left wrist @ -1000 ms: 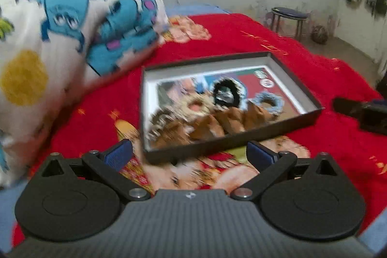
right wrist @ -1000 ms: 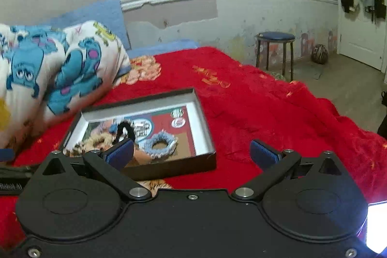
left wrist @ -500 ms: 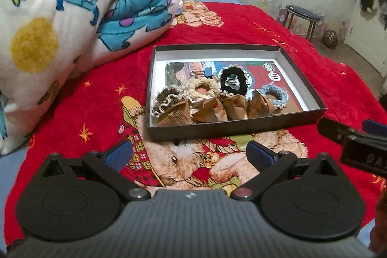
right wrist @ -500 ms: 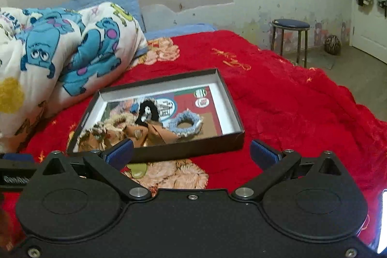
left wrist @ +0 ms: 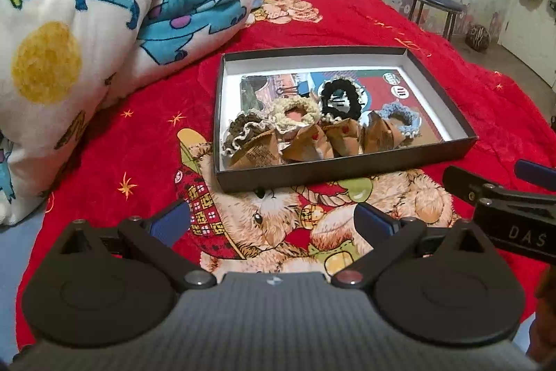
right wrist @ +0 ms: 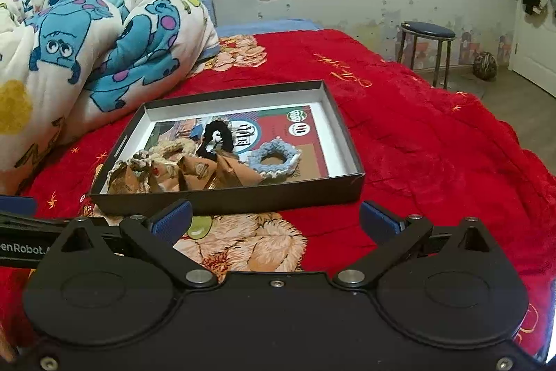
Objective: Organize objects
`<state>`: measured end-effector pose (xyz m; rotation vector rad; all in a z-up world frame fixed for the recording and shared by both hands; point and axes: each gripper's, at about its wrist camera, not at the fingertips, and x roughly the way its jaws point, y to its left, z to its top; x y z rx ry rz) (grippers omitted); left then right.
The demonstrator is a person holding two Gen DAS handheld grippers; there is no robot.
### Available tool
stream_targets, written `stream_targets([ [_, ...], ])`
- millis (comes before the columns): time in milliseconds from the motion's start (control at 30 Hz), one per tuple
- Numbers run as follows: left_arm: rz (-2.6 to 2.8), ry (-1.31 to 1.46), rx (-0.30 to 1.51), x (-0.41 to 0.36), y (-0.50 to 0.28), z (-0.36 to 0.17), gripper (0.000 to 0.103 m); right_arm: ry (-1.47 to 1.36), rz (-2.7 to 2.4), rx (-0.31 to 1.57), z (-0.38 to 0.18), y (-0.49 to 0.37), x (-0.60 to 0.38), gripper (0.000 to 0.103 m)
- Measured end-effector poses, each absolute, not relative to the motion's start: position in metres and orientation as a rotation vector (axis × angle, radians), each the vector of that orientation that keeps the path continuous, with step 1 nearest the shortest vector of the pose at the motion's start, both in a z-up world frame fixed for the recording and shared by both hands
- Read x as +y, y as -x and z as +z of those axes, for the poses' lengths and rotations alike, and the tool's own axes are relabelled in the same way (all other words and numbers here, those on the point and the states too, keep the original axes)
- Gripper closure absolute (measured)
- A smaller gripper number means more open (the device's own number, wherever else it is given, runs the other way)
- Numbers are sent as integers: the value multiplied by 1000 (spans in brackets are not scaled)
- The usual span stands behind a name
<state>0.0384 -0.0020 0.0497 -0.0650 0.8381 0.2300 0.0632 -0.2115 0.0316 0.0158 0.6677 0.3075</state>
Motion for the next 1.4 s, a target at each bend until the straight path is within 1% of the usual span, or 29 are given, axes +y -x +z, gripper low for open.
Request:
stream_targets([
  [433,281,-12,901,3,-57,20,0,-31,311,727,7,-79,-199,0],
  [767,271,3,908,2,-59,17,0,-79,312,750,2,-85,-200,0],
  [1400,234,-6,891,-2,-58,17,0,-44,299,724,6,-80,-196,0],
])
